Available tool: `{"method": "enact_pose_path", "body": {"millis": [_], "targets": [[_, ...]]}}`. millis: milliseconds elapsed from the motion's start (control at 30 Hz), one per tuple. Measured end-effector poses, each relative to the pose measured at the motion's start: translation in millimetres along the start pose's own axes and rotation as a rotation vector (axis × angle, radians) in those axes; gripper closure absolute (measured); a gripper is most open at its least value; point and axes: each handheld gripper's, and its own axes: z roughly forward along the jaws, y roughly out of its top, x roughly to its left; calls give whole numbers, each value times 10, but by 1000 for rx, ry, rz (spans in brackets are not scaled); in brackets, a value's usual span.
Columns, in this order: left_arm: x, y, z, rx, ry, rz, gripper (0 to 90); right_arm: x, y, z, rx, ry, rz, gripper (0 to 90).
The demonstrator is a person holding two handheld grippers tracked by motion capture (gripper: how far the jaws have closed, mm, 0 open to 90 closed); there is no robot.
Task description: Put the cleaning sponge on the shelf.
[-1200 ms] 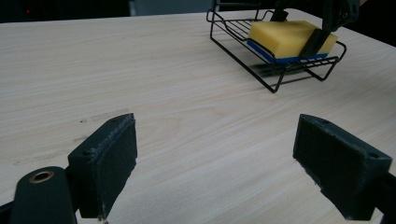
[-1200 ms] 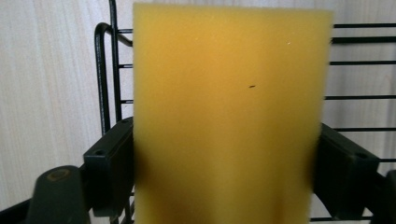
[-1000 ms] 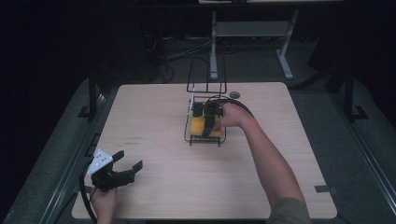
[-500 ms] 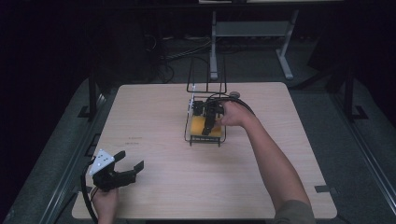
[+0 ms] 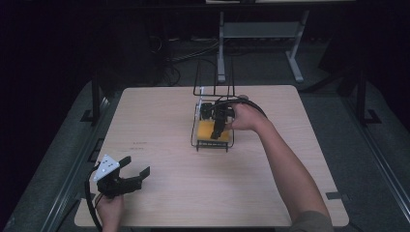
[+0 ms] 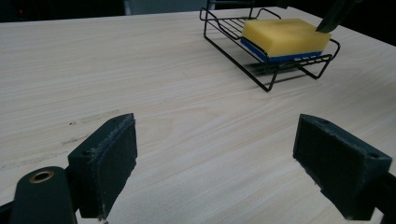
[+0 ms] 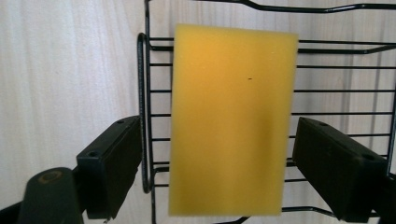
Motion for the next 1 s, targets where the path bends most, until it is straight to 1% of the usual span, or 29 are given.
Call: {"method": "enact_pose_path", "body": {"millis": [167,333,500,600,700,767,867,1000], "targets": [[4,-1,-2,-3,-3,-7,130,48,14,-31,10,-2,-14,158],[6,-2,-2,-4,-4,-9,130,100,15,-56,22,-2,-10,158],[2,-2,4,-3,-8,-11,130,161,30,-55,40,-10,-29,158],[2,-4,6,-3,-11,-17,130,197,39,-51,46,0,-33,159],[3,-3,2,-5,-10,-13,130,227,40,-44,51,5,-41,159],[3,-3,2,-5,-10,-13,130,240,34,-40,41,16,-33,159],[-1,-2,2,-7,-9,-15,130,269,18,-15,46,25,-26,159],[-5,-1,1,-6,-10,-14,130,310,7,13,50,25,-27,158]]}}
